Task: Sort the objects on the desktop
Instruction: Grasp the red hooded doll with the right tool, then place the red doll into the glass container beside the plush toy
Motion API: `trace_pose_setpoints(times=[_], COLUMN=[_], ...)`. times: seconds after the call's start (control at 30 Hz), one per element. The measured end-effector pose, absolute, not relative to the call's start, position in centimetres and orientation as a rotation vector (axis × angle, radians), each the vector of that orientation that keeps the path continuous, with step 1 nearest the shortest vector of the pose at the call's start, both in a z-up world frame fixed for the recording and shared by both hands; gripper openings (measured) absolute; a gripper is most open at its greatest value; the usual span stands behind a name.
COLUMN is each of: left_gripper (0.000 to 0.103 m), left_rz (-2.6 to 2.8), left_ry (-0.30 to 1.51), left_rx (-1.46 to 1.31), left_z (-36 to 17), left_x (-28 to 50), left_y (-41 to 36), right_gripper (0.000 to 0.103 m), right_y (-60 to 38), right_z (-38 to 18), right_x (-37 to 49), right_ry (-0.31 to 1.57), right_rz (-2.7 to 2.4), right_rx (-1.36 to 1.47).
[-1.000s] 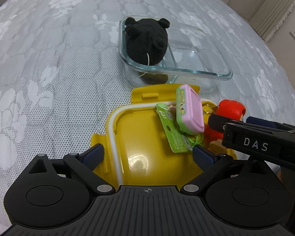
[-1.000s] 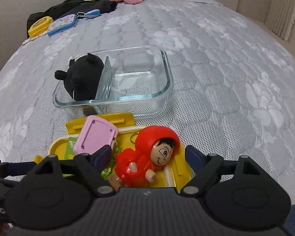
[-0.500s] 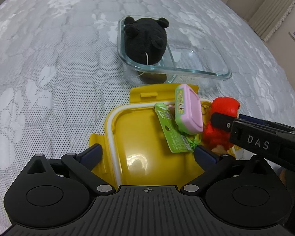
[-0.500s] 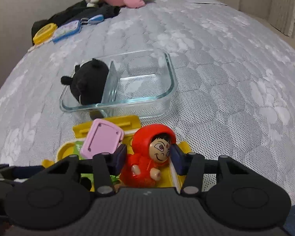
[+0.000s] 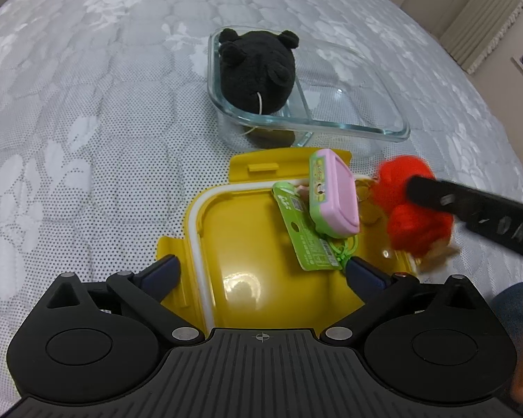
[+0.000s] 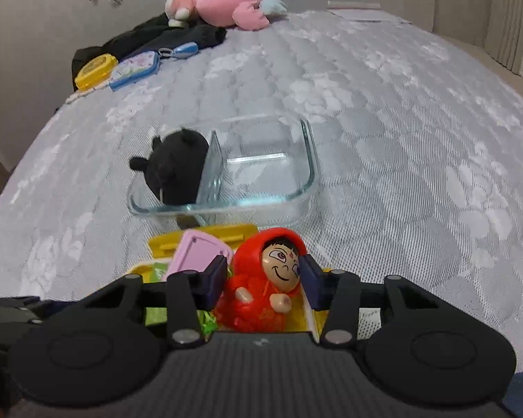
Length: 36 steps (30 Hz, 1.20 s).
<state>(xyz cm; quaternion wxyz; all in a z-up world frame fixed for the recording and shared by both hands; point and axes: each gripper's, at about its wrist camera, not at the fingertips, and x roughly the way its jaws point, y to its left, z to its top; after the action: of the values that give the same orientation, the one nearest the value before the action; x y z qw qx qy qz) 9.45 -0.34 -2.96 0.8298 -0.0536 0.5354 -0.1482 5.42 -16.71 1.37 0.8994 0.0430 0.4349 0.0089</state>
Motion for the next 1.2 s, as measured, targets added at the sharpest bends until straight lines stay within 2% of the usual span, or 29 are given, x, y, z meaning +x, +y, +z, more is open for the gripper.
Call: trace_pose_setpoints(times=[0.03,0.37,0.47,0.53,0.67,0.83,0.9,0.97,1.0,1.2], left_gripper=[0.103,0.103,0.103,0.103,0.103,0.103,0.103,0.103,0.103,0.103], left_rz=[-0.32,-0.318,-0.32,-0.321,-0.324,-0.326,-0.326,-0.327,-0.327,-0.327], left_ry=[1.136,1.139,1.141,1.143,1.146,1.145,1.145,1.146,1.146,1.147], left_rx=[-0.109,-0.122,-0.117,-0.112,-0.01,0.06,0.064,0.051,0.039,0.003], left_z=[-3.0,-2.8,-2.8,-2.8,-2.9,-3.1,-3.1,-3.1,-3.1,-3.0], left_x=[9.5,9.5,9.4,9.4,9.0,8.8,8.7,8.8,8.8,9.1], left_y=[-0.1,0.0,-0.1,-0.1,-1.4,-2.3,-2.3,-2.0,-1.9,-1.5], right_gripper=[0.006,0.007,0.027,0.054,0.053,0.065,0.065,0.061,0.053,0.052], right_y=[-16.7,-16.8,-16.2,-15.6,-15.2,-15.5,-15.6,-15.7,-15.8,-16.2], right_z=[1.7,3.8,2.9,2.0,1.1,1.8,2.1,2.3,2.5,3.3], right_x=[5.4,5.6,5.4,5.1,5.5,5.9,6.1,6.3,6.4,6.9], right_ry=[0.896,0.876,0.91,0.94,0.98,0.978,0.977,0.976,0.975,0.973], right_rz=[0.022,0.052,0.071,0.107,0.153,0.173,0.181,0.189,0.193,0.217], right_rx=[0.088,0.056,0.013,-0.024,-0.059,-0.044,-0.039,-0.033,-0.03,-0.013])
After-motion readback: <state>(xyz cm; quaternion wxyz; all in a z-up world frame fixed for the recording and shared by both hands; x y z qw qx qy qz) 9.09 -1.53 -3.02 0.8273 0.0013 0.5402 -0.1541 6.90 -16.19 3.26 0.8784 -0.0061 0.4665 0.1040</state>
